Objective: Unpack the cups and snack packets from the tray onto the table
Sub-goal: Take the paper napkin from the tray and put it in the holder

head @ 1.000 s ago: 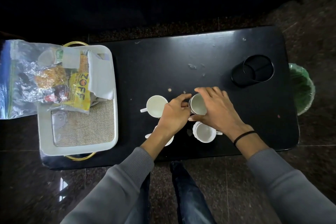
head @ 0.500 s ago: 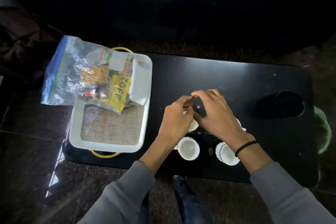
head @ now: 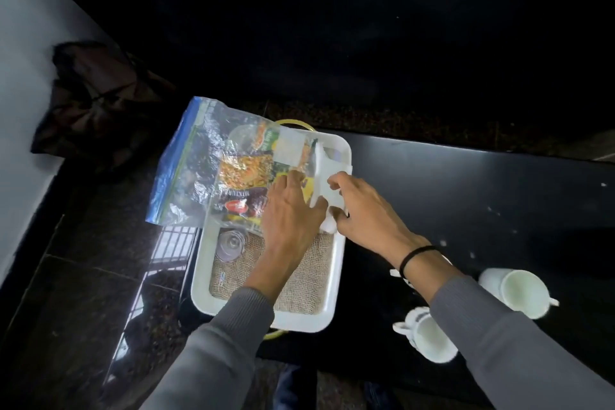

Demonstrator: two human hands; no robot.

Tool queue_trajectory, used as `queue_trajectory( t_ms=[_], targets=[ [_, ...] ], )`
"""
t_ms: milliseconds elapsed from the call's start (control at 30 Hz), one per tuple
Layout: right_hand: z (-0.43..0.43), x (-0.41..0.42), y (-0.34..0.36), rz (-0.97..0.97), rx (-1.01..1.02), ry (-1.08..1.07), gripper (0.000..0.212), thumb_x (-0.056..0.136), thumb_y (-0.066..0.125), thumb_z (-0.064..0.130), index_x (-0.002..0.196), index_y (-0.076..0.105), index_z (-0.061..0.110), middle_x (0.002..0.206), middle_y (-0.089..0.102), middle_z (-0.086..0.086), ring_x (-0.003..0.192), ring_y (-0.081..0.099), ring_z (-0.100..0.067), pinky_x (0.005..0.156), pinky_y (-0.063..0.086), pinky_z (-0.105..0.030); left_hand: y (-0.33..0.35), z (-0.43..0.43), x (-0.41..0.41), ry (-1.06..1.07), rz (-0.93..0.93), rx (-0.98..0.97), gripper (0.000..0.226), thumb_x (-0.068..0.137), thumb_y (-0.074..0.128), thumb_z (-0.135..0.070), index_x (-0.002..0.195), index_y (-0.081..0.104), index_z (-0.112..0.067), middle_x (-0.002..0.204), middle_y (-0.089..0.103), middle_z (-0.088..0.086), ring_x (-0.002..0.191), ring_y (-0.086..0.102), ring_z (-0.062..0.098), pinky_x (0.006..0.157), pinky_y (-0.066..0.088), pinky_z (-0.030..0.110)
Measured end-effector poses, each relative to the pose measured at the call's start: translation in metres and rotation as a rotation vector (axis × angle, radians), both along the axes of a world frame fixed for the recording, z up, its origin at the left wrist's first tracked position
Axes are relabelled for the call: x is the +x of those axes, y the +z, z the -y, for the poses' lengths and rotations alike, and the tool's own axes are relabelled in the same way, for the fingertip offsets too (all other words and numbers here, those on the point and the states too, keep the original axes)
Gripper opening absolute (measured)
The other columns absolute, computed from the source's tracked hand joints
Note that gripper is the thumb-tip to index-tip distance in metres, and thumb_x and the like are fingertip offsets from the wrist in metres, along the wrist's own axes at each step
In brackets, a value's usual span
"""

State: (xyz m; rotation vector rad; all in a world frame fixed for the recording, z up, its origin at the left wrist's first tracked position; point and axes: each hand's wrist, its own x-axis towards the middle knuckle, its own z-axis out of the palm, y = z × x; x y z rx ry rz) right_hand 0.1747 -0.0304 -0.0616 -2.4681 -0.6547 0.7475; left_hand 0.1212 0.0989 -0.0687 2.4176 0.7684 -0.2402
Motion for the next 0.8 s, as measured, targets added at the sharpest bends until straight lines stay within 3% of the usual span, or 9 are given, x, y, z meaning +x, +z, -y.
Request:
queue_trajectory(
  t_ms=[100, 200, 367, 500, 633, 733, 800],
  targets=[
    [-0.012, 0.007, -0.002, -0.031, -0.019, -0.025, 0.048, 0.093, 0.052, -0.001, 0.137, 0.042, 0.015, 0.135, 0.059, -0.007, 0.108, 0.063, -0.027, 0.085, 0.058, -0.049, -0.010, -0.003, 0.012, -0.045, -0.035, 0.011, 0.070, 0.087, 0.071, -0.049, 0.141, 0.047, -0.011, 0.134, 0.057, 0.007, 0.128, 0.053, 0.027, 0.097, 0.051, 0.041],
    [-0.016, 0.010, -0.005, -0.047, -0.040, -0.046, 0.050, 0.092, 0.050, 0.000, 0.139, 0.038, 0.016, 0.130, 0.061, -0.009, 0.101, 0.066, -0.030, 0.084, 0.058, -0.050, -0.018, -0.002, 0.021, -0.059, -0.081, 0.034, 0.081, 0.084, 0.073, -0.055, 0.144, 0.042, -0.010, 0.139, 0.055, 0.008, 0.133, 0.051, 0.028, 0.100, 0.053, 0.045],
    [-0.013, 0.010, -0.007, -0.051, -0.051, -0.080, 0.043, 0.097, 0.049, 0.005, 0.138, 0.039, 0.014, 0.129, 0.063, -0.007, 0.108, 0.066, -0.029, 0.087, 0.057, -0.050, -0.026, 0.001, 0.029, -0.108, -0.079, 0.153, 0.068, 0.088, 0.071, -0.053, 0.138, 0.046, -0.014, 0.133, 0.061, 0.005, 0.124, 0.060, 0.025, 0.089, 0.056, 0.040],
    [-0.009, 0.006, -0.008, -0.046, -0.058, -0.080, 0.043, 0.101, 0.050, 0.010, 0.142, 0.037, 0.015, 0.132, 0.062, -0.005, 0.107, 0.066, -0.027, 0.087, 0.058, -0.048, -0.029, -0.001, 0.028, -0.116, -0.043, 0.187, 0.043, 0.098, 0.062, -0.030, 0.136, 0.049, -0.015, 0.127, 0.067, 0.005, 0.109, 0.068, 0.025, 0.078, 0.058, 0.038],
    [-0.001, 0.005, -0.006, -0.027, -0.046, -0.091, 0.041, 0.103, 0.047, 0.013, 0.142, 0.037, 0.016, 0.136, 0.061, -0.004, 0.114, 0.064, -0.026, 0.091, 0.057, -0.047, -0.024, -0.011, 0.019, -0.060, 0.088, 0.053, 0.028, 0.096, 0.059, -0.021, 0.119, 0.069, -0.007, 0.113, 0.070, 0.009, 0.093, 0.068, 0.030, 0.074, 0.058, 0.042],
    [0.008, 0.003, -0.003, -0.019, -0.020, -0.144, 0.034, 0.106, 0.045, 0.018, 0.139, 0.040, 0.018, 0.136, 0.062, -0.002, 0.115, 0.063, -0.023, 0.092, 0.057, -0.044, -0.010, -0.022, 0.008, 0.014, 0.229, -0.156, 0.022, 0.090, 0.066, -0.024, 0.104, 0.073, -0.008, 0.101, 0.068, 0.001, 0.085, 0.065, 0.022, 0.065, 0.051, 0.028],
    [0.013, 0.002, 0.001, -0.025, 0.045, -0.222, 0.029, 0.108, 0.042, 0.028, 0.135, 0.045, 0.020, 0.131, 0.063, 0.003, 0.114, 0.063, -0.019, 0.090, 0.056, -0.041, 0.000, -0.033, -0.002, 0.072, 0.282, -0.357, 0.023, 0.083, 0.069, -0.033, 0.101, 0.071, -0.019, 0.094, 0.070, -0.008, 0.080, 0.068, 0.013, 0.061, 0.054, 0.018]
  ],
)
